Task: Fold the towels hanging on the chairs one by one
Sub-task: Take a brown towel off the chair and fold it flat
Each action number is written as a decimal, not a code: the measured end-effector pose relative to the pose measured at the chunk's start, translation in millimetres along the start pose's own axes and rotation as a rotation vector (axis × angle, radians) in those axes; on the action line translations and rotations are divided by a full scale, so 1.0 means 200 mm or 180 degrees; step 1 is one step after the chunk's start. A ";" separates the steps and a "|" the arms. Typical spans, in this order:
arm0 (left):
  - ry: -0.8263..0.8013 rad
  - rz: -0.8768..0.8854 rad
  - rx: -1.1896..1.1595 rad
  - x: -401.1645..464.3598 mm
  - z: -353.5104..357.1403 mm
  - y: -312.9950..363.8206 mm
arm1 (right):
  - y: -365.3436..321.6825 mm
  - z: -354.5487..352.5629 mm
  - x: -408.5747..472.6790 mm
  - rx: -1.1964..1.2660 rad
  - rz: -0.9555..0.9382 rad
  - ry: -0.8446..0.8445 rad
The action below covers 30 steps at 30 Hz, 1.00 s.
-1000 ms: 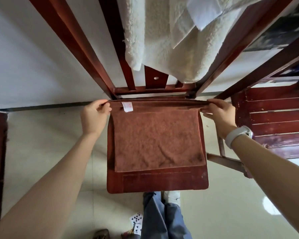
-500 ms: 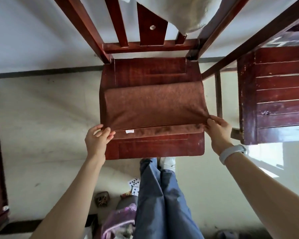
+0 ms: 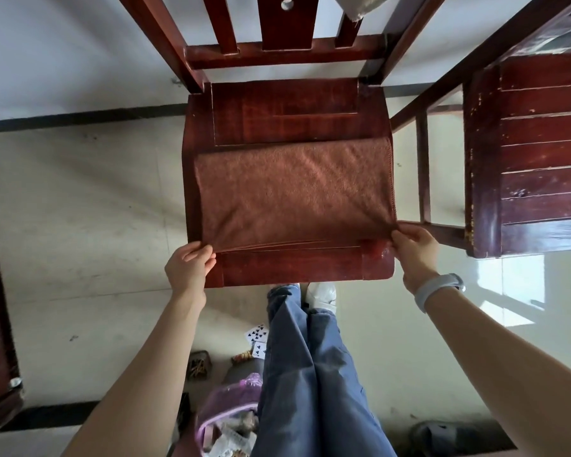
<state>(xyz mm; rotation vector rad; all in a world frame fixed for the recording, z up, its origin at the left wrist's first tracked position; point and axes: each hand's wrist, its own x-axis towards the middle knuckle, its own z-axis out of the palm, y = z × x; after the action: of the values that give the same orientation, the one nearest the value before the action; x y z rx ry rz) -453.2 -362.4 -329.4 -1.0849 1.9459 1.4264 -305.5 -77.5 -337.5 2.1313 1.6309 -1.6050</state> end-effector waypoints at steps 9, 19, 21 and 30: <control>0.0293 0.0147 0.0598 0.05 0.03 -0.02 | -0.02 0.03 -0.05 -0.0913 -0.0706 0.0458; -0.0332 0.4128 0.4040 0.15 0.41 0.10 | -0.21 0.53 -0.02 -0.3572 -0.3869 -0.0419; -0.0412 0.4329 0.4381 0.22 0.50 0.08 | -0.22 0.66 0.02 -0.3686 -0.4083 -0.0337; 0.0039 0.3810 0.4285 0.38 0.46 0.07 | -0.16 0.62 0.22 -0.3792 -0.3976 -0.0048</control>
<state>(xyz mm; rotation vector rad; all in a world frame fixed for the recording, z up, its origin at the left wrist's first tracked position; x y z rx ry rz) -512.7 -297.9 -410.0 0.7806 2.8148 0.0964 -417.2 -98.5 -410.1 0.4450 2.9339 -0.2052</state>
